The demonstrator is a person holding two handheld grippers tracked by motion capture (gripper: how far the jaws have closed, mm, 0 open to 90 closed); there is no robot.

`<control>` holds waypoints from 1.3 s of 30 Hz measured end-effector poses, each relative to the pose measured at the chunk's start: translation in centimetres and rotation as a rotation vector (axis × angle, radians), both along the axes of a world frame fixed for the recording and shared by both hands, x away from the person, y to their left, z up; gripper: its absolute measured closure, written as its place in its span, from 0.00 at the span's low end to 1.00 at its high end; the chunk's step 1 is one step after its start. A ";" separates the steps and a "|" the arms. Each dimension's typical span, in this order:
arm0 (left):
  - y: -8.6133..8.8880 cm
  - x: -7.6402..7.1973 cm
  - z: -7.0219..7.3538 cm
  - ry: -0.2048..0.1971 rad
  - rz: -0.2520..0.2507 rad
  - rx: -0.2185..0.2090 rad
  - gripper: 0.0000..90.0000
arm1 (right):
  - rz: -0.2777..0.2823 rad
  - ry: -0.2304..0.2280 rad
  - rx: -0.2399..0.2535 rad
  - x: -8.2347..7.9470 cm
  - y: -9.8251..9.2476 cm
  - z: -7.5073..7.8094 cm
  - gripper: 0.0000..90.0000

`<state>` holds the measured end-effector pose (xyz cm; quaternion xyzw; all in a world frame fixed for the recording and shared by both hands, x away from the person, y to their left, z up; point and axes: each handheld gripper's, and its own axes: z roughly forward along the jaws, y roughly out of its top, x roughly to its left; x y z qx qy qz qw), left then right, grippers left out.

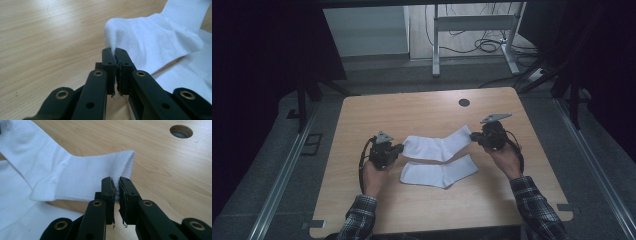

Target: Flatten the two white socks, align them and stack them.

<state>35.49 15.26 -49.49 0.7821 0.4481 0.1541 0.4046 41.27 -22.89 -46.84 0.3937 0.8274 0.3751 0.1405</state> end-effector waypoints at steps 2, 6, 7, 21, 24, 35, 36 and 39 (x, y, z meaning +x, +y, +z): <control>0.0 -0.3 0.1 0.000 -0.005 0.002 0.96 | 0.012 0.006 0.008 -0.6 -0.2 0.3 0.91; 0.3 -2.0 0.6 0.003 -0.025 0.003 0.96 | 0.035 0.016 0.016 -2.1 -0.5 0.6 0.91; 0.3 -2.0 0.6 0.003 -0.025 0.003 0.96 | 0.042 0.018 0.014 -2.5 -0.6 0.7 0.91; 0.2 -6.0 0.3 0.027 -0.075 0.063 0.96 | 0.116 0.075 0.006 -6.5 -0.6 -0.6 0.90; -0.1 -5.8 -0.9 0.061 -0.078 0.083 0.96 | 0.116 0.103 -0.030 -6.4 -0.3 -1.9 0.90; -1.0 -5.7 -1.9 0.071 -0.081 0.160 0.77 | 0.100 0.126 -0.110 -6.4 -0.2 -3.5 0.77; -1.0 -5.7 -1.9 0.071 -0.081 0.160 0.71 | 0.100 0.126 -0.110 -6.4 -0.2 -3.5 0.77; -0.8 -5.8 -0.9 0.035 -0.056 0.133 0.60 | 0.082 0.065 -0.082 -6.3 -0.3 -2.1 0.70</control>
